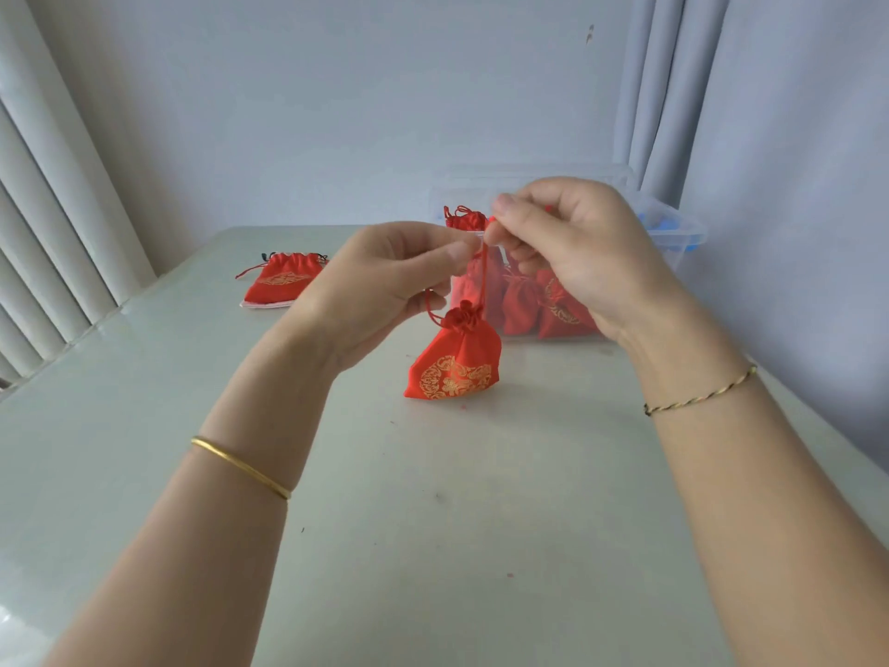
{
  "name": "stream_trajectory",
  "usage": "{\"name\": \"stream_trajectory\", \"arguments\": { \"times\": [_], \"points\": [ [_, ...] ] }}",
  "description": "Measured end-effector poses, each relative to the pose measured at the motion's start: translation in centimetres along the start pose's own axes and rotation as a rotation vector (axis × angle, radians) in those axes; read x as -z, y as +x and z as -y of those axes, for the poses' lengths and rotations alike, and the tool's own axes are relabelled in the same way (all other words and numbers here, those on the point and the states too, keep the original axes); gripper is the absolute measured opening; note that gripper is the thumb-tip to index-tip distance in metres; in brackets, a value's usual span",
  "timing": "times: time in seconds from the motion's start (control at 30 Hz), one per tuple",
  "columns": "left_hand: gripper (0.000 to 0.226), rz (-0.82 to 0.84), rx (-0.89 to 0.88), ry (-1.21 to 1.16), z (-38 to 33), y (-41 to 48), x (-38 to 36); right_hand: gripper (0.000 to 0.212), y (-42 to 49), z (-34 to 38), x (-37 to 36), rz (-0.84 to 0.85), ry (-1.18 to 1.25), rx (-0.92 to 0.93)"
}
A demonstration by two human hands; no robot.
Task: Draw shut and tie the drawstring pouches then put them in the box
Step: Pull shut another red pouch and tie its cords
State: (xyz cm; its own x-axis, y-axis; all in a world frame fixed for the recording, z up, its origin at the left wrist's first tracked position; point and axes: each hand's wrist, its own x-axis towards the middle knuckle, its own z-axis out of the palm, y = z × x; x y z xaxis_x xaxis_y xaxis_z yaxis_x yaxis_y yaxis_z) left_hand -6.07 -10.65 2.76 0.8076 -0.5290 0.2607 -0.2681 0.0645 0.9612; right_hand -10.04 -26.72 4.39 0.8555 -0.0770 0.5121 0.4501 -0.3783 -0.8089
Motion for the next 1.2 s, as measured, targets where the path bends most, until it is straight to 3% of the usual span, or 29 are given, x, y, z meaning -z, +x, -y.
{"name": "stream_trajectory", "arguments": {
  "times": [0.13, 0.23, 0.37, 0.5, 0.6, 0.7, 0.8, 0.9, 1.0, 1.1, 1.2],
  "points": [
    [0.014, -0.034, -0.067, 0.162, 0.1, 0.0, -0.7, 0.028, 0.0, 0.1, -0.7, 0.01, 0.011, 0.059],
    [0.015, -0.087, -0.068, 0.148, 0.1, 0.0, -0.8, 0.039, 0.2, -0.6, -0.4, -0.066, 0.05, -0.115],
    [0.013, -0.088, -0.057, 0.088, 0.0, 0.0, -0.6, 0.039, 0.0, -1.6, -0.5, 0.138, 0.014, -0.306],
    [0.013, -0.066, -0.064, 0.048, 0.1, 0.1, -0.7, 0.026, -0.1, -1.7, -0.9, 0.206, 0.09, -0.268],
    [0.015, -0.112, -0.058, -0.021, 0.1, 0.2, -0.6, 0.029, 0.0, -1.5, -0.2, 0.215, 0.14, -0.243],
    [0.014, -0.136, -0.033, -0.144, 0.2, 0.3, -0.8, 0.031, -0.2, -1.2, 0.9, 0.405, 0.158, -0.246],
    [0.014, -0.115, -0.021, -0.163, 0.3, 0.3, -1.2, 0.028, -0.6, -1.1, 1.6, 0.557, -0.019, -0.301],
    [0.018, -0.037, -0.036, -0.069, 0.3, 0.3, -1.1, 0.03, -0.3, -1.6, 1.9, 0.369, -0.104, -0.359],
    [0.024, 0.029, -0.152, 0.157, 0.3, 0.1, -1.4, 0.028, 0.4, -2.5, 1.2, 0.136, -0.044, -0.284],
    [0.03, -0.067, -0.337, 0.443, 0.8, 0.2, -2.0, 0.02, 0.3, -3.2, 0.1, 0.291, 0.216, -0.311],
    [0.038, -0.196, -0.464, 0.572, 1.6, 0.3, -2.3, 0.024, -0.1, -3.5, -0.2, 0.401, 0.36, -0.376]
  ]
}}
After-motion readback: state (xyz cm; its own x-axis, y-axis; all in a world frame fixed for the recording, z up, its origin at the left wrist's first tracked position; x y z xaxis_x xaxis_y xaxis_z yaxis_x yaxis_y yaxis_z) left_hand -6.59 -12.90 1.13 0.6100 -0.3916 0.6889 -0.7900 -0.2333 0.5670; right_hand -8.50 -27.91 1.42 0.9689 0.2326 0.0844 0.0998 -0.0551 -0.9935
